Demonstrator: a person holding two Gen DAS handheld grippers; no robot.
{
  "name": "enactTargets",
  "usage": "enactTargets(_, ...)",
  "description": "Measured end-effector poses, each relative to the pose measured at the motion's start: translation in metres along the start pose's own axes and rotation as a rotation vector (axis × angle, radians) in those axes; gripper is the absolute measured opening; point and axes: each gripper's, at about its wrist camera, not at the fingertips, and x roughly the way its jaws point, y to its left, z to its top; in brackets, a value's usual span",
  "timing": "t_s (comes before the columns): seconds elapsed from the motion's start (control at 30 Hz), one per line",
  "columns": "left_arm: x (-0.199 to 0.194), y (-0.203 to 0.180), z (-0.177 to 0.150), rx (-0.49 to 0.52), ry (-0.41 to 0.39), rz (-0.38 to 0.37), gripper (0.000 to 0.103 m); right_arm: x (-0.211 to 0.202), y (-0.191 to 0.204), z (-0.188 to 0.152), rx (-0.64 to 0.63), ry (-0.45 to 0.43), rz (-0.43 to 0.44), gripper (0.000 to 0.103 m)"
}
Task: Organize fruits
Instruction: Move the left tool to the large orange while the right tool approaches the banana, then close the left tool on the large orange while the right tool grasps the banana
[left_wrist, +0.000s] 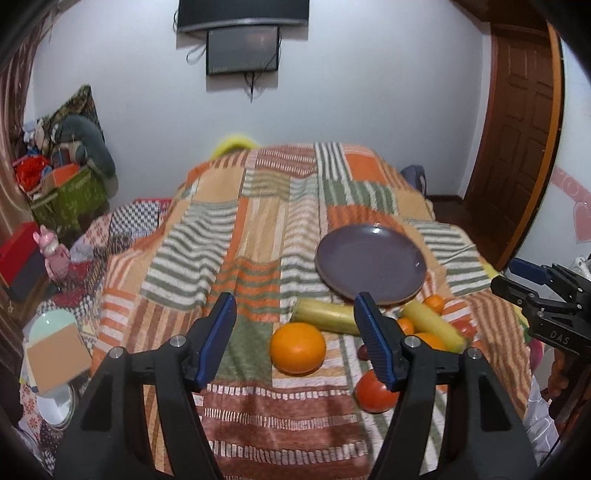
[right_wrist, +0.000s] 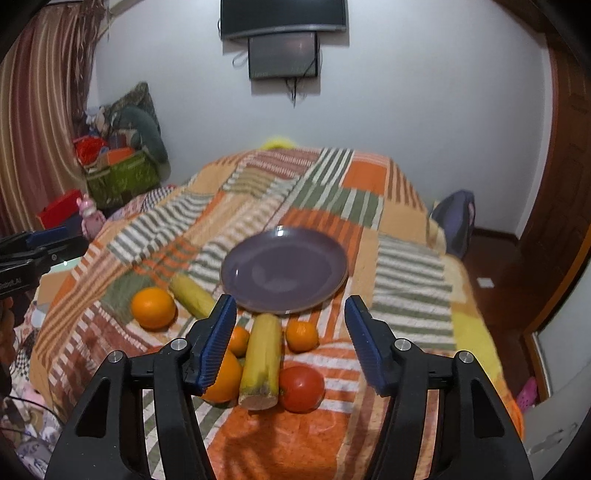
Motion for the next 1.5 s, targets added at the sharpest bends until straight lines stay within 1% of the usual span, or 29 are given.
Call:
enactTargets(0.03,0.006,0.003,-0.001,-0.006,0.016,-0.001,0.070,0.004,-0.001,-0.001,0.006,0.017,0.010,0.058)
enactTargets(0.1,0.019,0.009,-0.005,-0.019,0.049,0.004,0.077,0.014,-0.003,-0.003,0.018,0.059,0.039,0.058)
enactTargets(0.13,0.023,0.010,-0.006,-0.022,0.060,0.007,0.078,0.021,-0.005,-0.005,0.024,0.089,0.057,0.058)
enactTargets(0.17,0.030,0.013,-0.009,-0.022,0.075,0.006,0.080,0.026,-0.005,-0.007,0.027,0.114,0.063,0.058)
enactTargets(0.3,0.051,0.017,-0.015,-0.012,0.123,0.011,0.086,0.043,-0.006,-0.012,0.029,0.164,0.070,0.058)
enactTargets(0.57,0.090,0.017,-0.027,0.009,0.223,-0.027,0.087,0.069,-0.007,-0.014,0.049,0.257,0.107,0.058)
enactTargets(0.6,0.095,0.017,-0.028,0.006,0.236,-0.038,0.087,0.071,-0.007,-0.015,0.045,0.265,0.109,0.056)
enactTargets(0.63,0.099,0.018,-0.029,0.002,0.249,-0.049,0.087,0.073,-0.007,-0.015,0.038,0.275,0.111,0.052)
enactTargets(0.73,0.110,0.018,-0.032,-0.004,0.282,-0.063,0.087,0.080,-0.006,-0.017,0.024,0.305,0.120,0.043)
enactTargets(0.83,0.120,0.018,-0.034,-0.009,0.313,-0.081,0.087,0.087,-0.007,-0.018,0.030,0.322,0.142,0.040)
enactTargets(1.0,0.134,0.018,-0.038,-0.007,0.340,-0.087,0.087,0.092,-0.009,-0.017,0.038,0.345,0.166,0.040)
enactTargets(1.1,0.140,0.020,-0.040,-0.022,0.358,-0.100,0.088,0.095,-0.012,-0.018,0.056,0.360,0.189,0.040)
enactTargets(1.3,0.150,0.014,-0.043,-0.013,0.373,-0.109,0.088,0.095,-0.011,-0.017,0.040,0.380,0.202,0.040)
enactTargets(1.33,0.150,0.013,-0.043,-0.012,0.374,-0.109,0.087,0.095,-0.012,-0.018,0.040,0.382,0.205,0.040)
enactTargets(1.37,0.151,0.012,-0.043,-0.012,0.376,-0.116,0.080,0.096,-0.012,-0.018,0.042,0.383,0.207,0.040)
enactTargets(1.4,0.153,0.012,-0.043,-0.013,0.379,-0.118,0.069,0.096,-0.013,-0.018,0.046,0.383,0.209,0.040)
enactTargets(1.43,0.155,0.012,-0.043,-0.016,0.391,-0.124,0.066,0.097,-0.013,-0.018,0.050,0.382,0.210,0.040)
enactTargets(1.5,0.154,0.013,-0.043,-0.025,0.388,-0.128,0.066,0.098,-0.014,-0.018,0.060,0.380,0.214,0.040)
